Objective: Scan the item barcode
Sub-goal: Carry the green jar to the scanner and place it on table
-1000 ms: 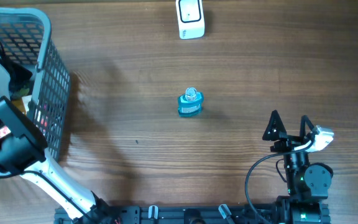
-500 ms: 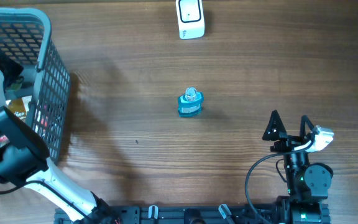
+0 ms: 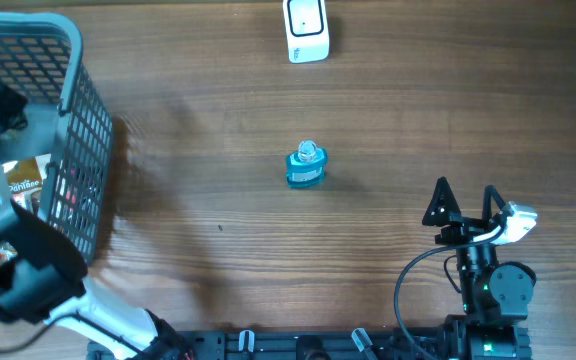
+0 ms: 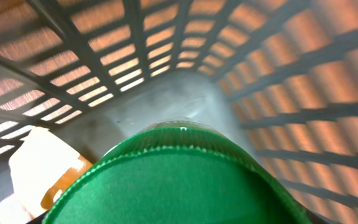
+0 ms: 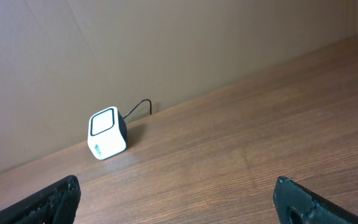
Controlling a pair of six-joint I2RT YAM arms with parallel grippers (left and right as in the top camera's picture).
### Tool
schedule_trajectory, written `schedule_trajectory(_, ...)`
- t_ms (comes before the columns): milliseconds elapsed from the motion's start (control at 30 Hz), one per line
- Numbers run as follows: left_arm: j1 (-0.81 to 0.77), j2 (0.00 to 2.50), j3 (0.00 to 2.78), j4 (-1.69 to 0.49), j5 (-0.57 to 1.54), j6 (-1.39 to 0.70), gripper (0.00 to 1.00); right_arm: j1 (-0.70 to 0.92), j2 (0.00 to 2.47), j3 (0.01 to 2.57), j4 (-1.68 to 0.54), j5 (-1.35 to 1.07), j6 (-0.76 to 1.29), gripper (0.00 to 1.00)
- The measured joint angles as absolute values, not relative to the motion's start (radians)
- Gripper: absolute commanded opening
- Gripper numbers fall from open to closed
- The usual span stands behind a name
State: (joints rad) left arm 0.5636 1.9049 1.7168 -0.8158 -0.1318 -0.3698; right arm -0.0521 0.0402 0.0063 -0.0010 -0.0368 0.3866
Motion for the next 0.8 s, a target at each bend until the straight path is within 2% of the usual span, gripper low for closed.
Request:
schedule_trajectory(400,0.562,1.519,1.716,-0.823,0.161,-0.455,0.58,-0.052,0.04,0.006,-0.001,-0.037,0.387,1.0)
schedule_trajectory(533,0.518,1.462,1.716,-0.774,0.273,-0.516,0.58,-0.052,0.04,0.006,-0.001,-0.037,0.387,1.0)
schedule_trajectory(667,0.331,1.456,1.713,-0.72,0.351,-0.59,0.59,-0.052,0.04,0.006,-0.001,-0.037,0.387,1.0)
schedule_trajectory(800,0.01,1.467,1.713,-0.696,0.25,-0.605,0.59,-0.052,0.04,0.006,-0.001,-0.037,0.387,1.0)
